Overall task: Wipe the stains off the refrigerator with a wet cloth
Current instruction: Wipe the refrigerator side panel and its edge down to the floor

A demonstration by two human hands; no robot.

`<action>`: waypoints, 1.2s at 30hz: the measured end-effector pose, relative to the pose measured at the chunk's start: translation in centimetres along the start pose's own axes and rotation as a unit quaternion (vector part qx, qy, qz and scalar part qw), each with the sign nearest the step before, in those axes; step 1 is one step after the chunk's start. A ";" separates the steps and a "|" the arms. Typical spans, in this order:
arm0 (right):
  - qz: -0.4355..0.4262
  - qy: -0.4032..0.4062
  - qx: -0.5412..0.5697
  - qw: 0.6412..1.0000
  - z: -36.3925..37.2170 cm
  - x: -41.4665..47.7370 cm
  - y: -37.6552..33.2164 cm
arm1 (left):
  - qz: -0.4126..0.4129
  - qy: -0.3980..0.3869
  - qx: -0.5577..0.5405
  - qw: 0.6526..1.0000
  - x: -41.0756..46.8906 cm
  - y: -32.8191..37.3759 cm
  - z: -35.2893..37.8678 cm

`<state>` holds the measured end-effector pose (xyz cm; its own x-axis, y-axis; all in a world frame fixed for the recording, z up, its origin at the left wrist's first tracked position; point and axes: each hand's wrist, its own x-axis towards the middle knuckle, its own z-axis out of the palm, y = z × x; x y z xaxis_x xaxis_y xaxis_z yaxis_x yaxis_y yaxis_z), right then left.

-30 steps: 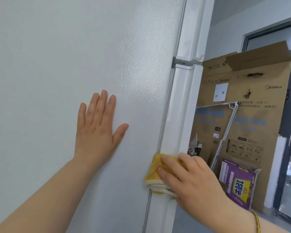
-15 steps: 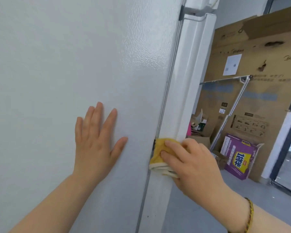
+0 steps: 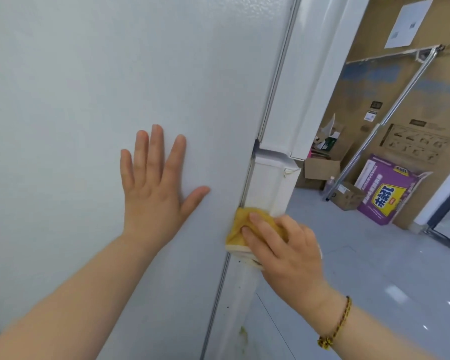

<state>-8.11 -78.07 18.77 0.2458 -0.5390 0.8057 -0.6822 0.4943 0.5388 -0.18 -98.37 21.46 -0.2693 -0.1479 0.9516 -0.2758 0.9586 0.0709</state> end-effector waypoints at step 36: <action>-0.022 -0.153 0.031 0.987 1.1 -10.4 -7.1 | -0.019 -0.086 -0.125 0.988 -8.1 -1.1 -1.9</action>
<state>-6.63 -76.68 6.28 0.0633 -0.7453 0.6637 -0.7191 0.4270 0.5482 4.03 -97.75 14.19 -0.4226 -0.2039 0.8831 -0.0579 0.9785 0.1982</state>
